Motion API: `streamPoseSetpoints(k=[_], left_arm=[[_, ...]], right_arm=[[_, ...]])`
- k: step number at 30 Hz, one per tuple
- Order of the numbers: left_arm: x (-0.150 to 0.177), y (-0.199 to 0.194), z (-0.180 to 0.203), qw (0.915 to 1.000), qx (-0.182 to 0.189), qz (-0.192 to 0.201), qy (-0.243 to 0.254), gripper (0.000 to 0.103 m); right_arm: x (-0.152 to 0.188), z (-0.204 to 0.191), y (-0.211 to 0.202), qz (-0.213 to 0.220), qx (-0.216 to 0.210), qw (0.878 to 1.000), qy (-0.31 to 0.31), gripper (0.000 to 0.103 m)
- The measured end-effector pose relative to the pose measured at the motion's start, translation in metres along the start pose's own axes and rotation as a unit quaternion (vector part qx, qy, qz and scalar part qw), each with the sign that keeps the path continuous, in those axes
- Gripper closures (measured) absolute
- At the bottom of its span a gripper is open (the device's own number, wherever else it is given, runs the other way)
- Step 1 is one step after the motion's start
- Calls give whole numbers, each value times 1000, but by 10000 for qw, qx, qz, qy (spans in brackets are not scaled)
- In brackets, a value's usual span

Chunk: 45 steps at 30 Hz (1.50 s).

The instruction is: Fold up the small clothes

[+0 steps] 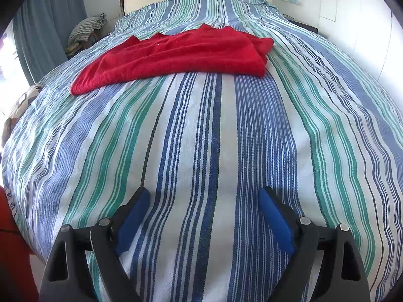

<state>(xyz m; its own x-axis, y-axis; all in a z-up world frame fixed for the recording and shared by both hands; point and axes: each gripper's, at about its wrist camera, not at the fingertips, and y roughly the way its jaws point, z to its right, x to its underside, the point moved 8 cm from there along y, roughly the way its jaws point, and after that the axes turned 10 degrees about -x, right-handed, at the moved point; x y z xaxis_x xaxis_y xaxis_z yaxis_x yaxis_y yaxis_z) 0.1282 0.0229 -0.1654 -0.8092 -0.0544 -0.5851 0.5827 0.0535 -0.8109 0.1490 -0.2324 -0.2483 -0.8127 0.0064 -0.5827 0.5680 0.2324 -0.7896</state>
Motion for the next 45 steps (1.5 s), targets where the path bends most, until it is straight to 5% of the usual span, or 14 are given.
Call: streamPoseSetpoints(k=[45], left_arm=[[14,23,-5,9993,-222,-272,137,1]], right_arm=[[0,0,0,19,8,10000,7,13]])
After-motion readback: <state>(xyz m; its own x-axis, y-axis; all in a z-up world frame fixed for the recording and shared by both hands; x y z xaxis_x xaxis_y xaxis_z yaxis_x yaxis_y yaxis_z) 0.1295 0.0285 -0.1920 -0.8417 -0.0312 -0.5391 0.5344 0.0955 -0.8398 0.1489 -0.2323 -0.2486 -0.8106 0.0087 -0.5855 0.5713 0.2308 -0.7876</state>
